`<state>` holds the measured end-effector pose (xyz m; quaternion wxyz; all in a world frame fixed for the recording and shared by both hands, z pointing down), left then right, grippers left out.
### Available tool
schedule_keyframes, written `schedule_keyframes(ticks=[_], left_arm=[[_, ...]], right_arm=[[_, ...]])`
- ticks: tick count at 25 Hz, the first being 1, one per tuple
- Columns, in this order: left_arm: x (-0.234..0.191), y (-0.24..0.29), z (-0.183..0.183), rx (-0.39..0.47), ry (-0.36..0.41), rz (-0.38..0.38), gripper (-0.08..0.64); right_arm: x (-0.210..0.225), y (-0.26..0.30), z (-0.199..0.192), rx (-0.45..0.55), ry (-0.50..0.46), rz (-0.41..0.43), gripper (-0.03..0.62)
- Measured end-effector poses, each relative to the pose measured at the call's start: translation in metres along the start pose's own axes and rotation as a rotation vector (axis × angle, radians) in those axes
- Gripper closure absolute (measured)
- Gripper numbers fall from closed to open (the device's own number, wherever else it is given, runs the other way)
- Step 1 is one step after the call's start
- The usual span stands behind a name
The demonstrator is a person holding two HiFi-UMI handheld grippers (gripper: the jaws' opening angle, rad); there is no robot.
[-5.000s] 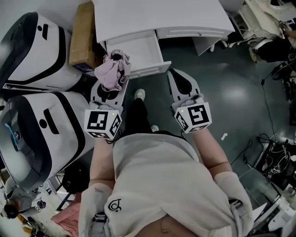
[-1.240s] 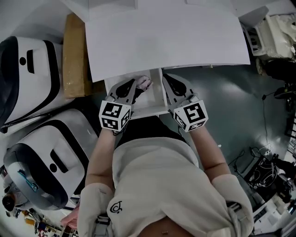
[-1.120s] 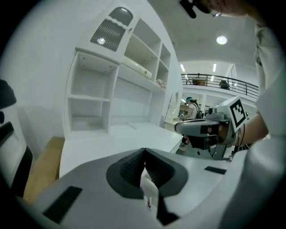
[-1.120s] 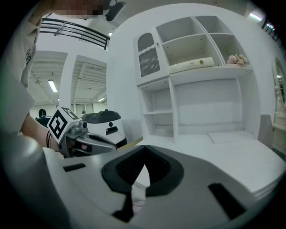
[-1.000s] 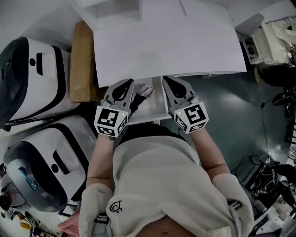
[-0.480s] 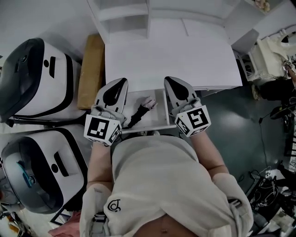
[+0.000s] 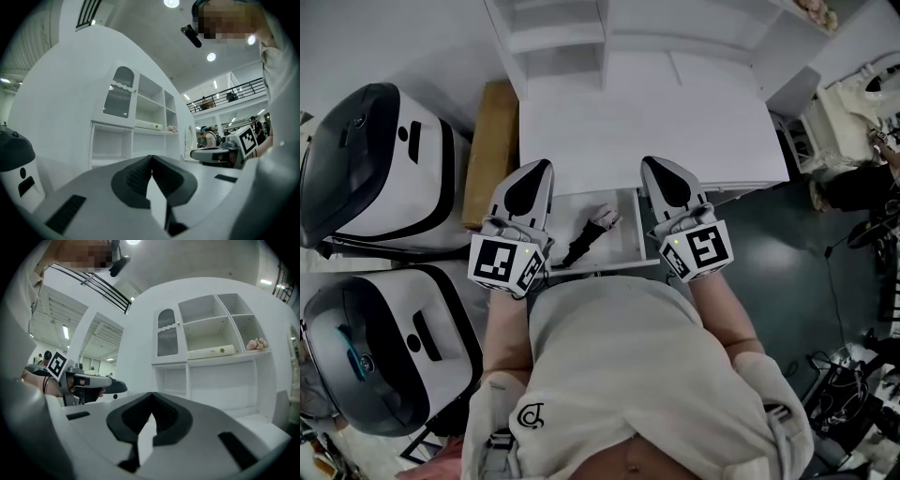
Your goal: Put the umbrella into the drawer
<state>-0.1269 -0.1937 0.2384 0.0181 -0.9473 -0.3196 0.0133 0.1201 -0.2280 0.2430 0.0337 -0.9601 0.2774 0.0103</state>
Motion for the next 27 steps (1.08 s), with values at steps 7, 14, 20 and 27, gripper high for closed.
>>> schedule_keyframes(ticks=[7,14,20,27], left_arm=[[0.006,0.004,0.003,-0.015,0.021,-0.015,0.546],[0.014,0.006,0.000,-0.036,0.020,-0.029,0.546],[0.017,0.006,0.000,-0.044,0.012,-0.029,0.546],[0.018,0.006,0.004,-0.033,0.021,-0.028,0.546]], right_arm=[[-0.004,-0.004,0.001,-0.014,-0.007,-0.010,0.589],[0.004,-0.007,-0.006,-0.043,0.037,-0.044,0.588],[0.000,-0.008,-0.005,-0.034,0.042,-0.021,0.588],[-0.001,-0.005,-0.006,-0.032,0.036,-0.008,0.588]])
Point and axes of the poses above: the fingertips, and each gripper's own axes: y forward along the fingers, x to its right, z out of its top, the point moved 8 cm from there along -y, backward along the fingers, and after that the axes turned 10 degrees about -z, right-handed, at the moved point
